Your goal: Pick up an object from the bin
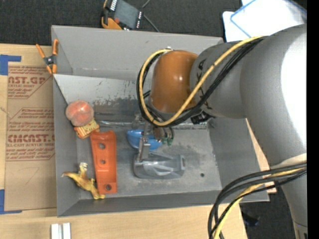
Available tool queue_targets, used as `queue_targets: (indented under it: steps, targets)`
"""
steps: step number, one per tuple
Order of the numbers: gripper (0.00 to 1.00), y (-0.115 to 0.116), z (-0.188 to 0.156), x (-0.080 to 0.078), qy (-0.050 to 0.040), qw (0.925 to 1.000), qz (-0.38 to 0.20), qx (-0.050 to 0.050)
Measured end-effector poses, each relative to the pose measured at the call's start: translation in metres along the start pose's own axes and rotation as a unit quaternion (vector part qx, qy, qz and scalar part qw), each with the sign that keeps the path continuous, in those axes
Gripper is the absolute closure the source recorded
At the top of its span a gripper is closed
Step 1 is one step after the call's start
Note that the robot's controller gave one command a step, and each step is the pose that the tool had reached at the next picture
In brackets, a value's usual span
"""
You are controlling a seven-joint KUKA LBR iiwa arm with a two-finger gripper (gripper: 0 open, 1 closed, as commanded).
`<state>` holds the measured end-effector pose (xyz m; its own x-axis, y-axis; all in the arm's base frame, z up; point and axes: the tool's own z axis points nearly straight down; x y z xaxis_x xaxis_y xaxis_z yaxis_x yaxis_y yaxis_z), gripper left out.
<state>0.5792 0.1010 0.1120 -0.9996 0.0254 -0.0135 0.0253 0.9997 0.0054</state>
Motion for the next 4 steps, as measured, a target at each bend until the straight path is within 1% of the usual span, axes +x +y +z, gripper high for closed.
queue_targets:
  steps: [1,2,3,4]
  targets:
    - [0.0,-0.039,0.017,0.092,-0.0039,0.9998,-0.021,-0.001]
    - [0.0,-0.008,0.006,0.012,-0.0019,1.0,-0.005,-0.002]
    - [0.0,-0.032,-0.093,0.075,0.0058,0.9998,-0.02,0.001]
    - [0.0,-0.007,-0.002,0.042,-0.0013,0.9998,-0.019,-0.002]
